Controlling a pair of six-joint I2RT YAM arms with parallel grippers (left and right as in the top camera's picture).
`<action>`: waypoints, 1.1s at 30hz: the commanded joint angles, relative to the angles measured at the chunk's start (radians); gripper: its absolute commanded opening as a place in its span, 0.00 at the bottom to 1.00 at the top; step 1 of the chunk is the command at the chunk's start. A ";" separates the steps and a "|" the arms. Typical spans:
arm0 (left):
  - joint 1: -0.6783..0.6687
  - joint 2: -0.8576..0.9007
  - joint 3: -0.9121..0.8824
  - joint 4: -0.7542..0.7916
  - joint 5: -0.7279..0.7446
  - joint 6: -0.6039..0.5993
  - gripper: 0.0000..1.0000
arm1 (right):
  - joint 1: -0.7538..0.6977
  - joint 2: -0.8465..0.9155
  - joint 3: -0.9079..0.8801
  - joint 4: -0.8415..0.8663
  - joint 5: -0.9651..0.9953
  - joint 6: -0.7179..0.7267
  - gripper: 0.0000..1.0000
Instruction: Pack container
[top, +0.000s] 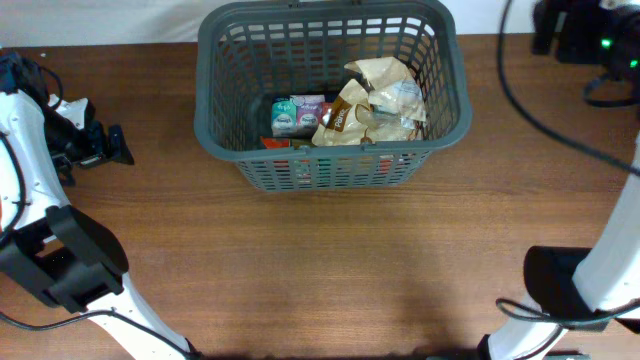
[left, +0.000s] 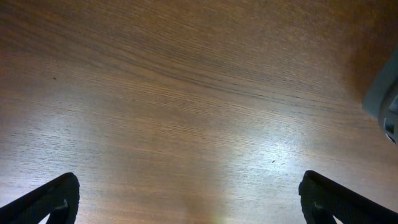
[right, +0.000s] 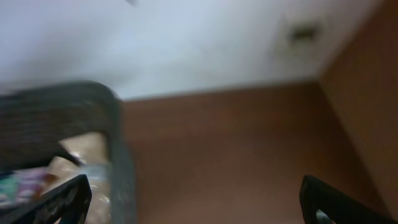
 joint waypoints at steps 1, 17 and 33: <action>0.005 0.001 -0.005 -0.001 -0.004 -0.008 0.99 | -0.077 0.033 -0.027 -0.037 -0.038 0.058 0.99; 0.005 0.001 -0.005 -0.001 -0.004 -0.008 0.99 | -0.056 -0.238 -0.068 -0.086 -0.150 -0.005 0.98; 0.005 0.001 -0.005 -0.001 -0.004 -0.008 0.99 | 0.003 -1.003 -1.012 0.007 -0.124 -0.071 0.98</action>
